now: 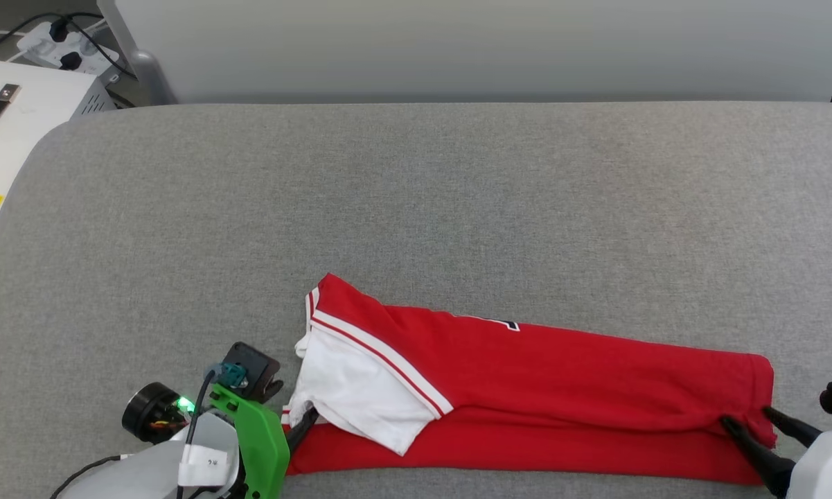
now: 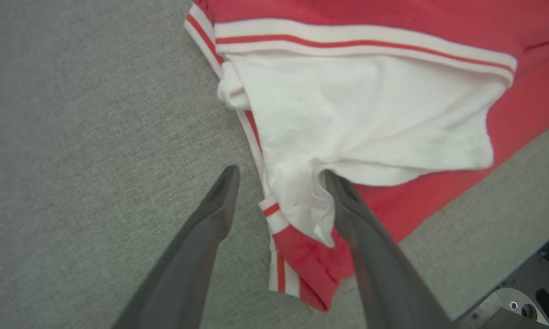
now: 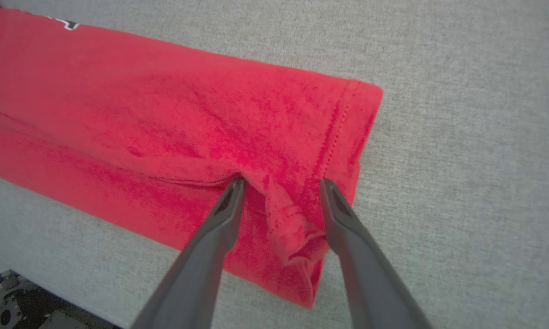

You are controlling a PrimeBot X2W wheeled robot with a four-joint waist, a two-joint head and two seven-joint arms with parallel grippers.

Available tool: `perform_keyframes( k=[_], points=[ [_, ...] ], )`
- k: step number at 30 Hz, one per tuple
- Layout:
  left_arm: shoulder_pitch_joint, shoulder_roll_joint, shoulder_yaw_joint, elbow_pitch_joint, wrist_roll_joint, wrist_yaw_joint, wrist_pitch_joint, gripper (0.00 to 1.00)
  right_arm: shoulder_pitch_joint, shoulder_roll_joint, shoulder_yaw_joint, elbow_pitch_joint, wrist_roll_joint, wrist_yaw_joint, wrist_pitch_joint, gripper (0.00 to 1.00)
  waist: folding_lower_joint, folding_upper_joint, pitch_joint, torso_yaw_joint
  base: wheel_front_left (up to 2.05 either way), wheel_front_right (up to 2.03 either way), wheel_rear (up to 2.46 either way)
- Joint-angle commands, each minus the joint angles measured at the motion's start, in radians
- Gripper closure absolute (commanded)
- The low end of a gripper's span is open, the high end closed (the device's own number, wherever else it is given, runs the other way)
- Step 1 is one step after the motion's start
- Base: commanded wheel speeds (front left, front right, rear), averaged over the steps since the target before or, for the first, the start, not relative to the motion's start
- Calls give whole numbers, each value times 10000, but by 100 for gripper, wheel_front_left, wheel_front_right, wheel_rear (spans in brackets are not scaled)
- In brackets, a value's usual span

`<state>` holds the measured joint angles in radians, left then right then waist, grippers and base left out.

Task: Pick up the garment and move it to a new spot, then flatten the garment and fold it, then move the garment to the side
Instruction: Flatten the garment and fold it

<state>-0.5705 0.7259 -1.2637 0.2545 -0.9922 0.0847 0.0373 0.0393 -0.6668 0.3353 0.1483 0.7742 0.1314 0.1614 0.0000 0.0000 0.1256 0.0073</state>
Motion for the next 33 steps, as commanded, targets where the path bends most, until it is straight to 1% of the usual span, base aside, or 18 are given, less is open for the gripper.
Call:
perform_keyframes(
  k=[1,3,5,10,12,15,18,22,26,30,31,33],
  points=[
    [236,49,113,-66,34,172,-259,0,130,-70,-158,-222,192,-7,-55,0,0,0,-199,-44,0,0,0],
    [374,116,300,-250,30,423,-691,0,167,-188,-386,-590,460,-7,-25,0,0,0,-326,-74,0,0,0],
    [471,172,529,-390,135,798,-1244,0,190,-278,-656,-891,724,-7,15,0,0,0,-402,-63,0,0,0],
    [789,55,1333,-550,203,1923,-2577,0,271,-594,-1415,-1306,1257,-7,294,0,0,0,-454,70,0,0,0],
    [899,31,1650,-548,465,2371,-2835,0,295,-728,-1703,-1298,1444,-7,538,0,0,0,-450,106,0,0,0],
    [1159,-123,2262,-658,805,2882,-2968,0,345,-839,-2042,-1118,1979,-7,1125,0,0,0,-420,186,0,0,0],
    [1542,-437,3406,-1125,1645,3305,-2984,0,392,-916,-2223,-810,2493,-7,1829,0,0,0,-333,293,0,0,0],
    [2339,-1007,4867,-1485,2844,3546,-2987,0,376,-846,-2222,-302,2864,-7,2530,0,0,0,-181,452,0,0,0],
    [3086,-1647,6120,-1691,4051,3526,-2988,0,277,-632,-2068,231,3078,-7,2937,0,0,0,-37,623,0,0,0],
    [3710,-2336,7260,-1858,5036,3341,-2989,0,115,-383,-1835,676,3182,-7,3068,0,0,0,88,788,0,0,0],
    [4147,-2825,7975,-1926,5663,3062,-2989,0,-40,-220,-1526,876,3205,-7,3112,0,0,0,178,890,0,0,0],
    [4368,-3128,8355,-1930,5990,2856,-2989,0,-153,-111,-1330,940,3253,-7,3067,0,0,0,212,968,0,0,0]
  ],
)
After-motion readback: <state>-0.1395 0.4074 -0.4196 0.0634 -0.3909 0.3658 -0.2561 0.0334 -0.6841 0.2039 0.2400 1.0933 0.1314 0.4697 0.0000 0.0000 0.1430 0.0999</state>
